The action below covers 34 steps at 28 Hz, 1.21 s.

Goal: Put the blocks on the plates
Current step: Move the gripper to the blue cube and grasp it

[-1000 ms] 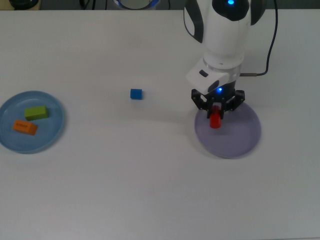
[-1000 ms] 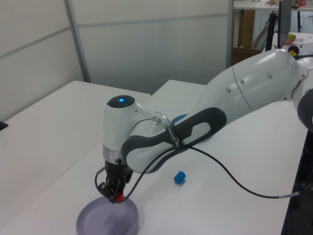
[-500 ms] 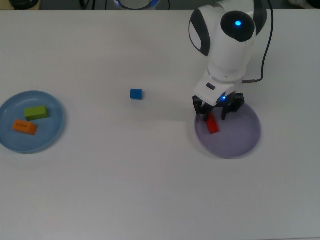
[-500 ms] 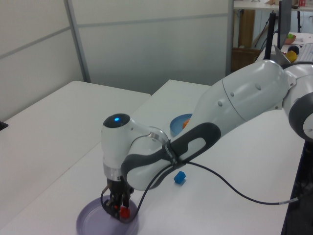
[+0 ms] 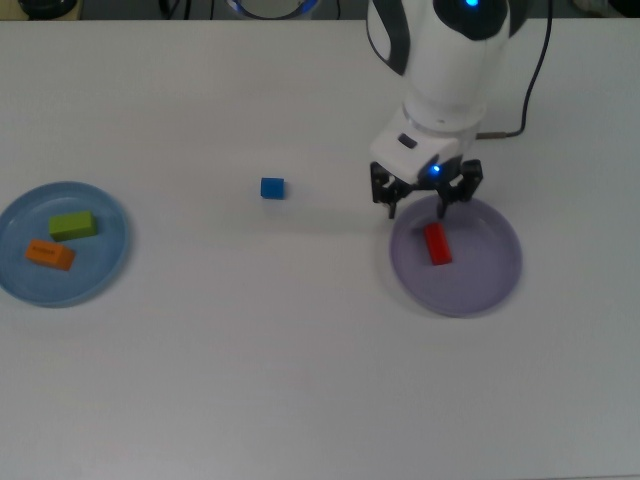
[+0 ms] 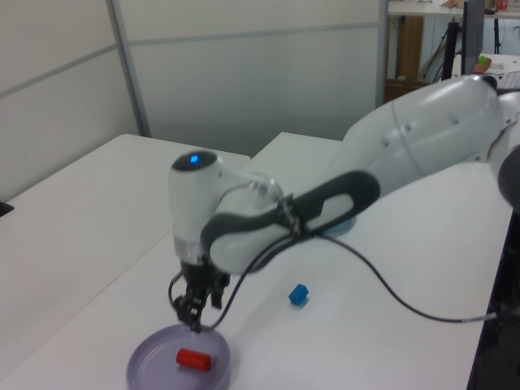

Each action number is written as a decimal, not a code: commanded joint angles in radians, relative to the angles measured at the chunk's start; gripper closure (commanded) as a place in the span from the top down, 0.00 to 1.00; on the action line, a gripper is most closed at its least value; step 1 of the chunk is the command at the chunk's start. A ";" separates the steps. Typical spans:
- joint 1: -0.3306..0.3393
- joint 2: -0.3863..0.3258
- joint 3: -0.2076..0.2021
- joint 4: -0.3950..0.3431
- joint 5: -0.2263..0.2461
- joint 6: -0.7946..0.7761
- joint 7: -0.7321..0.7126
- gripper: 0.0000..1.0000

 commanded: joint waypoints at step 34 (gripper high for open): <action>-0.156 -0.094 -0.119 -0.262 -0.025 -0.147 -0.244 0.98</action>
